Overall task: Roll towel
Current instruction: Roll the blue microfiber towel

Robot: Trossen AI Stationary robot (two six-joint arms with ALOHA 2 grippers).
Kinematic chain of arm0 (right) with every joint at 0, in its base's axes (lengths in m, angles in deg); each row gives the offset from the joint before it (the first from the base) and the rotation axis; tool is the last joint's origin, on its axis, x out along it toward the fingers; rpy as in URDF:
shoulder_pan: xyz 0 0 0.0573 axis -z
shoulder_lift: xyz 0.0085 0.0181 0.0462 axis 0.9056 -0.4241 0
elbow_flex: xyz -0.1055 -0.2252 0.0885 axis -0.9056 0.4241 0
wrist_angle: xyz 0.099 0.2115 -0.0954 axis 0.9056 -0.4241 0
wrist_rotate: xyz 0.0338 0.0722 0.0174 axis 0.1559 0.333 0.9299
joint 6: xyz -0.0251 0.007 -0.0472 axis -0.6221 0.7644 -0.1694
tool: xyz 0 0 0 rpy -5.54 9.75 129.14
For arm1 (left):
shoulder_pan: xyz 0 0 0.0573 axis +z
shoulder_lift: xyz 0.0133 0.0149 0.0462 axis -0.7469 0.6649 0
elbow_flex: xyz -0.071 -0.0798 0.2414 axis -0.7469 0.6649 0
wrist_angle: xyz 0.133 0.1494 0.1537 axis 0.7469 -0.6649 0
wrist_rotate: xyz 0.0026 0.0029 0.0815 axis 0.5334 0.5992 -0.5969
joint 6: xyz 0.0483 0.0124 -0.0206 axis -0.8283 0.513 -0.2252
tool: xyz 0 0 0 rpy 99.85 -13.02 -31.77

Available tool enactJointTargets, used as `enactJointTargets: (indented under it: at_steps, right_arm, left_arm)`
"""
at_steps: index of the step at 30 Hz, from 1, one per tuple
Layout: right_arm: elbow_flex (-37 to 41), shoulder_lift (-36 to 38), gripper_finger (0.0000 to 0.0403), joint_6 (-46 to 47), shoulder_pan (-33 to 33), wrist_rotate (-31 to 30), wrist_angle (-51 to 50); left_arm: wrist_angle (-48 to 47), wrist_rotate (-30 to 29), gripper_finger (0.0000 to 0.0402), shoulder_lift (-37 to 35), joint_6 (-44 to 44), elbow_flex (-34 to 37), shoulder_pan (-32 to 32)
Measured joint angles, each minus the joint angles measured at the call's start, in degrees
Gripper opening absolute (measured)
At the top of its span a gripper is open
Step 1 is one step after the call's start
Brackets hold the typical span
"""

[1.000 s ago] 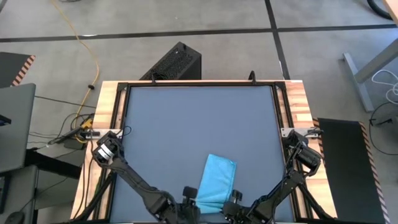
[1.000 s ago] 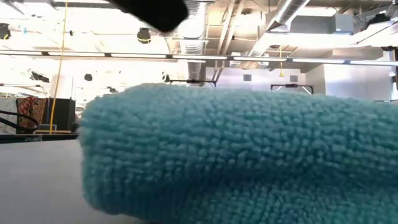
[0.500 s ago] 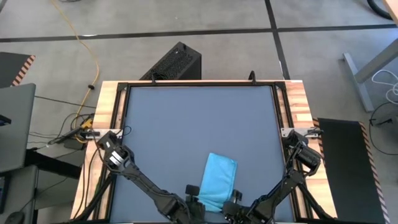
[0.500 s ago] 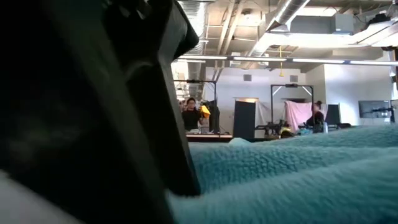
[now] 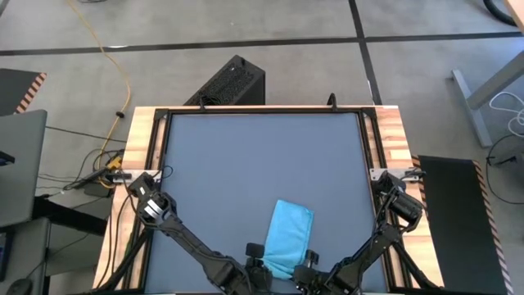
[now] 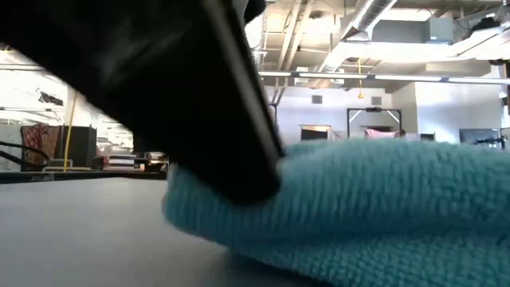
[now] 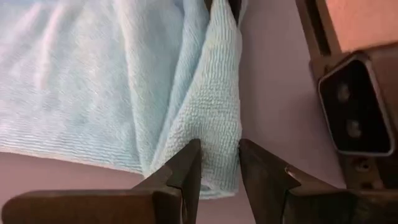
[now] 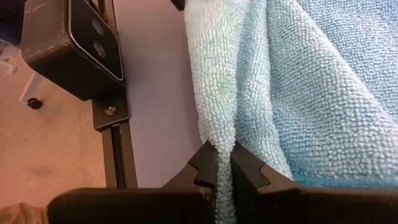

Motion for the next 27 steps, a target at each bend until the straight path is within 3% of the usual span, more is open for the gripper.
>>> enactJointTargets:
  at_steps: [4,17,27]
  right_arm:
    - [0.02,0.0,0.0045,-0.01,0.0,0.0,-0.07]
    - [0.02,0.0,0.0045,0.0,-0.07,0.0,-0.17]
    - [0.04,0.0,0.0045,0.0,-0.09,0.0,-0.25]
  left_arm:
    - [-3.07,-1.43,0.01,0.01,-0.03,-2.8,-0.09]
    - [-0.94,-0.53,0.01,0.52,-0.28,-1.38,0.55]
    - [0.46,7.57,0.01,2.61,4.57,-1.4,1.4]
